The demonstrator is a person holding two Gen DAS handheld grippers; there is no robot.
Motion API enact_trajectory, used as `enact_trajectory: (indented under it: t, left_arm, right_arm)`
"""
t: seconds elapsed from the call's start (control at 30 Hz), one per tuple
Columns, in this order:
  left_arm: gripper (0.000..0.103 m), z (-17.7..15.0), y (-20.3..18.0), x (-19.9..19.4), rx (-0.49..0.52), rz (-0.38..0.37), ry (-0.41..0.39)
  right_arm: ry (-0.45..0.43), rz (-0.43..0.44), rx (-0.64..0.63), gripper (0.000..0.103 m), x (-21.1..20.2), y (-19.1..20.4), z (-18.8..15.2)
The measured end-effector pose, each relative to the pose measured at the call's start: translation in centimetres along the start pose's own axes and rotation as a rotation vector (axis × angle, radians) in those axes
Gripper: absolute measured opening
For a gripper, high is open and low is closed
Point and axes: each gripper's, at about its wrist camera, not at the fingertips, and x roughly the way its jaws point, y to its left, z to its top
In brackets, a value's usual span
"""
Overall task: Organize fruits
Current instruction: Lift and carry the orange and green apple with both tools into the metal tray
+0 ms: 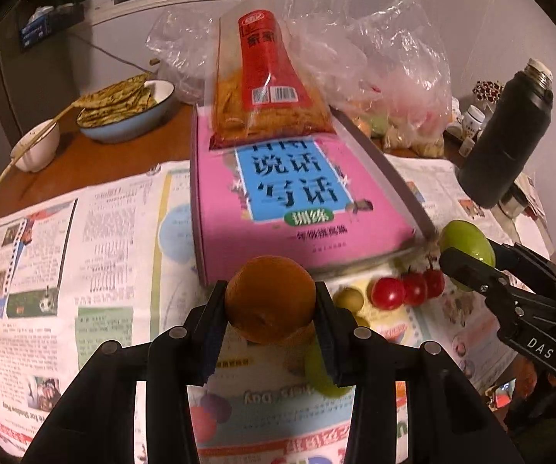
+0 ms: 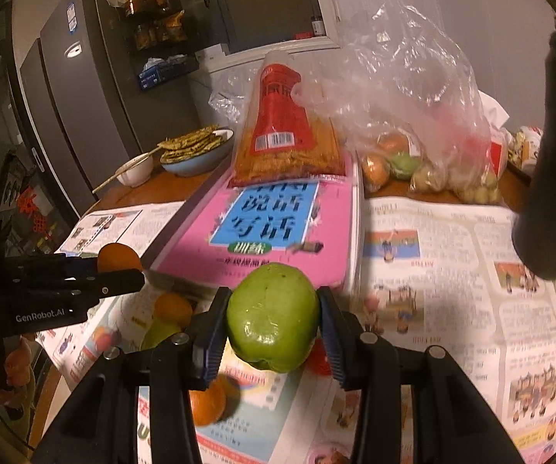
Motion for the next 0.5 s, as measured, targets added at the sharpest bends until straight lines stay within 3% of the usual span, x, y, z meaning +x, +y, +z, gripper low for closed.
enact_trajectory:
  t: [0.3, 0.5]
  left_arm:
    - [0.043, 3.0, -1.2, 1.7, 0.019, 0.010, -0.016]
    - [0.043, 3.5, -1.7, 3.9, 0.027, 0.023, 0.018]
  right_arm:
    - [0.011, -0.008, -0.002, 0.044, 2.6, -0.5, 2.4]
    - [0.046, -0.024, 0.016, 0.044, 5.2, -1.1, 2.9]
